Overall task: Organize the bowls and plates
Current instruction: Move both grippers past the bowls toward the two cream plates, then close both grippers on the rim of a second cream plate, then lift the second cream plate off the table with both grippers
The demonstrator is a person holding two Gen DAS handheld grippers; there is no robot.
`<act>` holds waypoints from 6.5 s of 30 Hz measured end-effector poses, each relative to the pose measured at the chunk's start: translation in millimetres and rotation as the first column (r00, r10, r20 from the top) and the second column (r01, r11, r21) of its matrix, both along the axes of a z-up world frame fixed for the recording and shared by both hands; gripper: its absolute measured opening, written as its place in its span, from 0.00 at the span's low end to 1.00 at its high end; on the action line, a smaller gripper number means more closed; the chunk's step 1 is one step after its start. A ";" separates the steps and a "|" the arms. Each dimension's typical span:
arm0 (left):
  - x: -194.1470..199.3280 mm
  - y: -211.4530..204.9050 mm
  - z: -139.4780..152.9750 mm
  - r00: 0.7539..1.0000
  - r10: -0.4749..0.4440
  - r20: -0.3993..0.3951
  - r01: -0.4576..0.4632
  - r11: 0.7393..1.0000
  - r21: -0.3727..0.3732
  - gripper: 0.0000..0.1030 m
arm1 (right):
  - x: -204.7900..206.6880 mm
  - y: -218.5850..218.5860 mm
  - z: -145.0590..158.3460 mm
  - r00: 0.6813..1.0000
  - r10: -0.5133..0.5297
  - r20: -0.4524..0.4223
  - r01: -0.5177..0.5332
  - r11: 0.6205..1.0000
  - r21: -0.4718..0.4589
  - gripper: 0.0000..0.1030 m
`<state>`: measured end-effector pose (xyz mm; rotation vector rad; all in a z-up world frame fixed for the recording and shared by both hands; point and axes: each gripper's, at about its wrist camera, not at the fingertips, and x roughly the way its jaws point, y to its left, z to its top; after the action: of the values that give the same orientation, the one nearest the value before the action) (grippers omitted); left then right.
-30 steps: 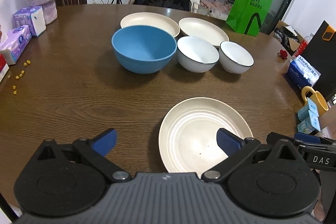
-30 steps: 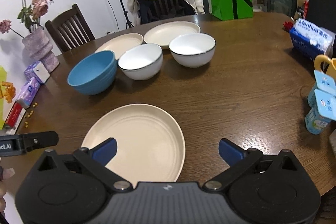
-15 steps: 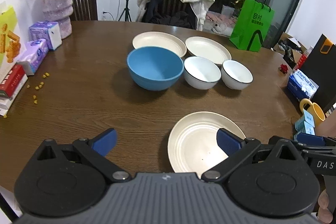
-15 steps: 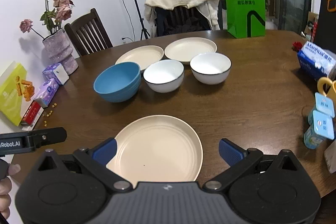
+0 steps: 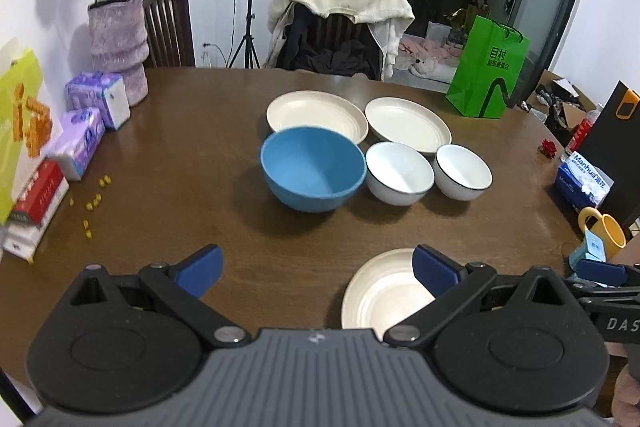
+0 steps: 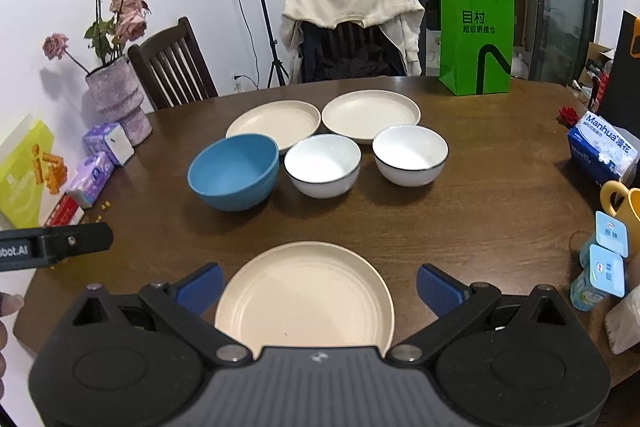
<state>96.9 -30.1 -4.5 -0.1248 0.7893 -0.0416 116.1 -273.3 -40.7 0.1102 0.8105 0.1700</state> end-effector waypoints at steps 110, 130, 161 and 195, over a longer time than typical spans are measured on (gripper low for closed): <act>467.0 99.6 -177.9 0.944 -0.159 -0.289 0.149 0.987 -0.056 0.83 | 435.1 87.4 -164.0 0.899 -0.152 -0.411 0.191 0.980 0.055 0.61; 467.9 96.8 -184.5 0.935 -0.179 -0.306 0.151 0.982 -0.114 0.10 | 428.3 85.5 -168.1 0.894 -0.155 -0.420 0.204 0.976 0.075 0.13; 465.4 91.6 -166.6 0.957 -0.163 -0.240 0.150 0.986 -0.072 0.09 | 434.1 87.9 -153.7 0.942 -0.153 -0.298 0.163 0.987 0.008 0.13; 432.2 88.0 -84.0 0.983 -0.128 -0.130 0.124 0.992 -0.036 0.09 | 409.2 78.6 -84.1 0.971 -0.132 -0.198 0.148 0.987 0.065 0.13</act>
<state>529.0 57.9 -88.5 -0.1042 0.9288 -0.1657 525.3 -194.7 -124.8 0.2614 0.9865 0.0581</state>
